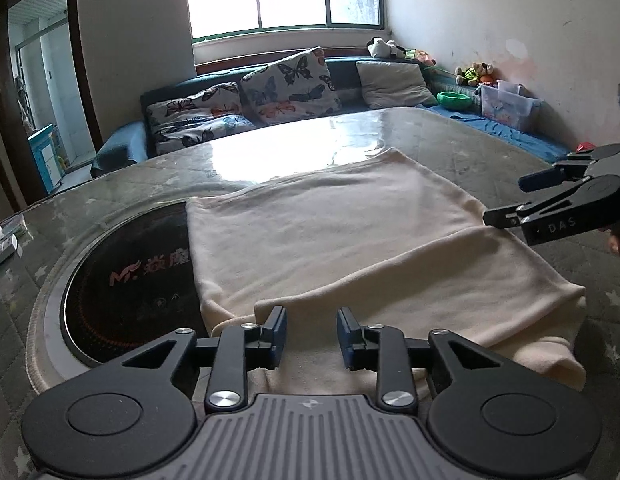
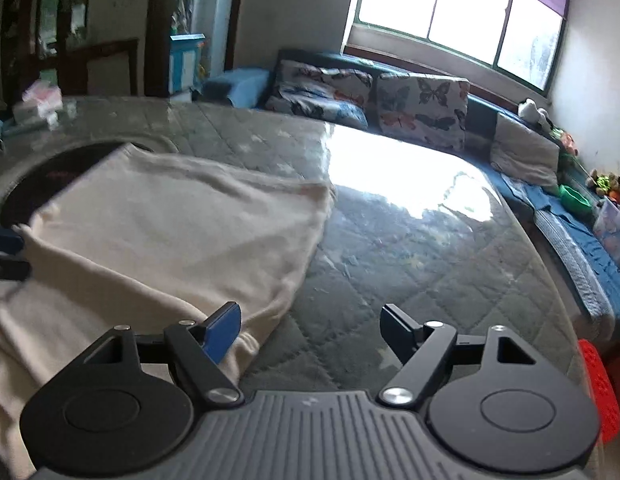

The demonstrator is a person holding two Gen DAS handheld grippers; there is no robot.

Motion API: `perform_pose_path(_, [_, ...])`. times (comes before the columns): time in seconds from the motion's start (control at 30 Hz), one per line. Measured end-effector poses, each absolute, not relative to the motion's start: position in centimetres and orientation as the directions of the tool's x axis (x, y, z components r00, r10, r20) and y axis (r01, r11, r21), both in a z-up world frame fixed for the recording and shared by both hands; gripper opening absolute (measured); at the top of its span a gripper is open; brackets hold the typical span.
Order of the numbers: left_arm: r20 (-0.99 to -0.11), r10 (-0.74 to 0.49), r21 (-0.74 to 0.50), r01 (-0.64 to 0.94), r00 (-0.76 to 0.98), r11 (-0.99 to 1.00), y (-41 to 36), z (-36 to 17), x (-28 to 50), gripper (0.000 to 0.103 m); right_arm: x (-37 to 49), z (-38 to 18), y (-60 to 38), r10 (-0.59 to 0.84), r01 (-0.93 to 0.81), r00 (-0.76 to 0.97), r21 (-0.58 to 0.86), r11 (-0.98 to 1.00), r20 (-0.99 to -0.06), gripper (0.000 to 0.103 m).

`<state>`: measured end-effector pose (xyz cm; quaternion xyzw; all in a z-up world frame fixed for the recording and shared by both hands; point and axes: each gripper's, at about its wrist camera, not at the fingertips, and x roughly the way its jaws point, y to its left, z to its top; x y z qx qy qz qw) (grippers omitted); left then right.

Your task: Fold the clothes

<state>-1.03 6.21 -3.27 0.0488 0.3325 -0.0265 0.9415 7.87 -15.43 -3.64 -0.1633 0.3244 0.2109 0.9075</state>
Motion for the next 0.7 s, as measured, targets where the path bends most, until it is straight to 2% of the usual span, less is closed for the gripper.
perform_pose_path(0.17, [-0.629,-0.02,0.072,0.084,0.777,0.994,6.5,-3.3,-1.1,0.033,8.2,-3.5,-16.7,0.267,-0.454,0.701,-0.126,0.882,-0.661,0.077])
perform_pose_path(0.33, [-0.615,-0.01,0.09,0.083,0.789,0.992,6.3,-2.9,-2.1,0.039,5.4,-2.1,-16.3,0.355,-0.546,0.698,-0.142,0.825,-0.622,0.078])
perform_pose_path(0.5, [-0.615,0.009,0.131,0.091,0.789,0.987,6.6,-3.4,-3.8,0.047,2.9,-2.5,-15.5,0.423,-0.629,0.645,-0.128,0.767,-0.636,0.08])
perform_pose_path(0.7, [-0.603,0.018,0.156,0.096,0.797,0.983,6.9,-3.1,-5.6,0.049,0.7,-3.1,-14.6,0.428,-0.678,0.618,-0.171,0.715,-0.66,0.081])
